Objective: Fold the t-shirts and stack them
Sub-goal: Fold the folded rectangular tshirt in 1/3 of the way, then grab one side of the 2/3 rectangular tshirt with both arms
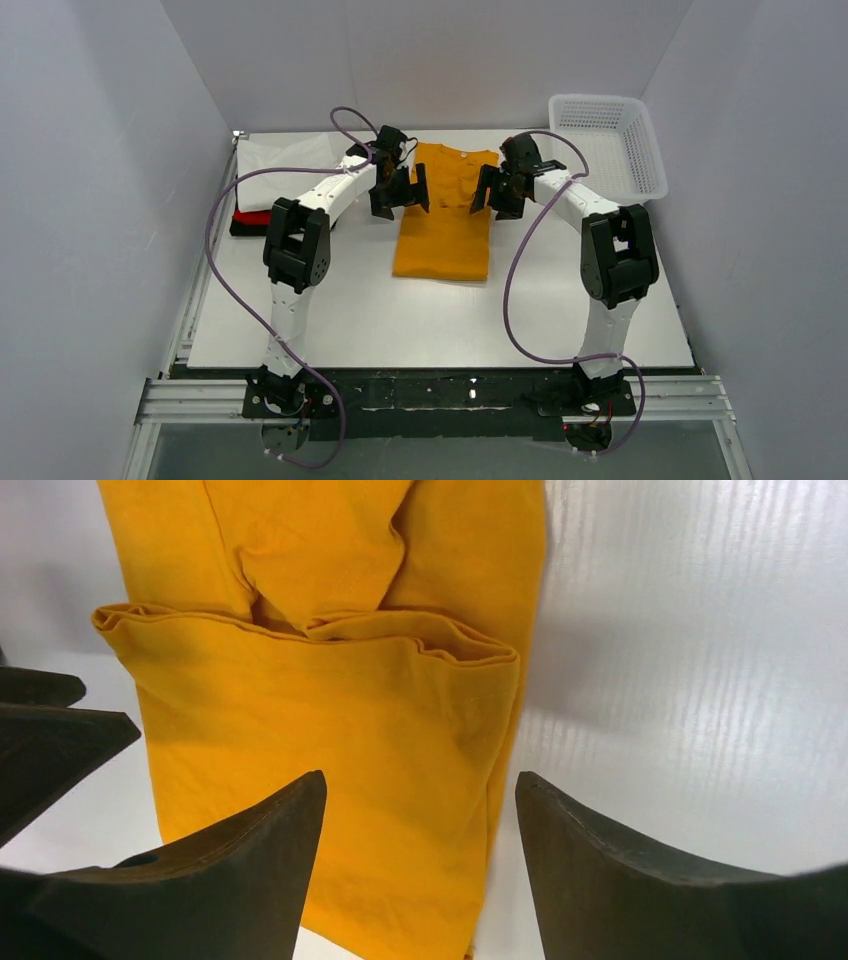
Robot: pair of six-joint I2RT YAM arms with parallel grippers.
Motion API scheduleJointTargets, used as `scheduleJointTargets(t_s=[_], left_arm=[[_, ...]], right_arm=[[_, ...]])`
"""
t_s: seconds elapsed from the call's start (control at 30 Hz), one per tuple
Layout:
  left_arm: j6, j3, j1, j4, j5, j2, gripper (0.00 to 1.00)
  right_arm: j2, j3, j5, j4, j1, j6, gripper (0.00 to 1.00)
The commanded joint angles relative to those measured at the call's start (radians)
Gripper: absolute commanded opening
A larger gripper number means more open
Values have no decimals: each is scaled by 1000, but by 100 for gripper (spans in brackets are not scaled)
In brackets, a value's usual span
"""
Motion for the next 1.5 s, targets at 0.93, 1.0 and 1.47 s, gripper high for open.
scheduleJointTargets(t_s=[0.93, 1.0, 1.47], left_arm=[[-291, -785, 11, 190, 89, -358, 74], [-303, -803, 11, 202, 96, -352, 65], [-307, -857, 8, 221, 88, -324, 24]], right_arm=[[-400, -719, 31, 345, 94, 383, 54], [-380, -714, 28, 351, 99, 387, 50], [-362, -802, 37, 357, 165, 439, 21]])
